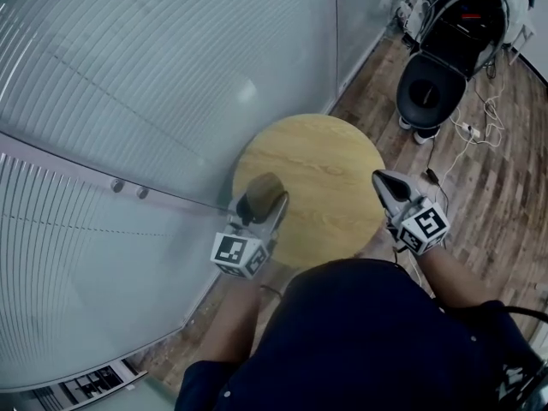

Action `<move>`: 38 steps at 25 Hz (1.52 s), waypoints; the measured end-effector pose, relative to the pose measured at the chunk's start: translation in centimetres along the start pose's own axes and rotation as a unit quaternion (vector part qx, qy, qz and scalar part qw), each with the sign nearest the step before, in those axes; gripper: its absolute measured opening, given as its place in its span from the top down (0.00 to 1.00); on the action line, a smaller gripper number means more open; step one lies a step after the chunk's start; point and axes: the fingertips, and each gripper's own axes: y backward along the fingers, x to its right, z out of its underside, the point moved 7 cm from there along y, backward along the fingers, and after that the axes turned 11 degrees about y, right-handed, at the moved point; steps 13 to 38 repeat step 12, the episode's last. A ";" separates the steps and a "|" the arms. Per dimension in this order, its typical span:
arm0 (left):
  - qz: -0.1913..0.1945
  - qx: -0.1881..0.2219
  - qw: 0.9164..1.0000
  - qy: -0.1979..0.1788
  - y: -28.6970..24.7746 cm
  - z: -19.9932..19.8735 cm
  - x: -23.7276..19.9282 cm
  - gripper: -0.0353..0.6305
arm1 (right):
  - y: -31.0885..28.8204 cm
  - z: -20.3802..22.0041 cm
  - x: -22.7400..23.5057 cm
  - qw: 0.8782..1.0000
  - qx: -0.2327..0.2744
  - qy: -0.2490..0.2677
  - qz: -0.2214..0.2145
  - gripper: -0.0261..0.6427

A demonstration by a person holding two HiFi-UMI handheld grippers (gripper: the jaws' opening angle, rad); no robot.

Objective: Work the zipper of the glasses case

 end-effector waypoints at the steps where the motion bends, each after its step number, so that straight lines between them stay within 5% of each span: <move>1: 0.003 -0.001 1.000 0.000 -0.2 0.0 0.1 0.49 | 0.1 0.0 0.1 1.000 0.002 -0.003 0.002 0.95; 12: 0.034 -0.007 0.999 -0.007 -0.9 -0.2 1.0 0.49 | 0.7 0.1 0.1 1.000 0.012 -0.010 0.016 0.95; 38: 0.034 -0.007 0.999 -0.007 -0.9 -0.2 1.0 0.49 | 0.7 0.1 0.1 1.000 0.012 -0.010 0.016 0.95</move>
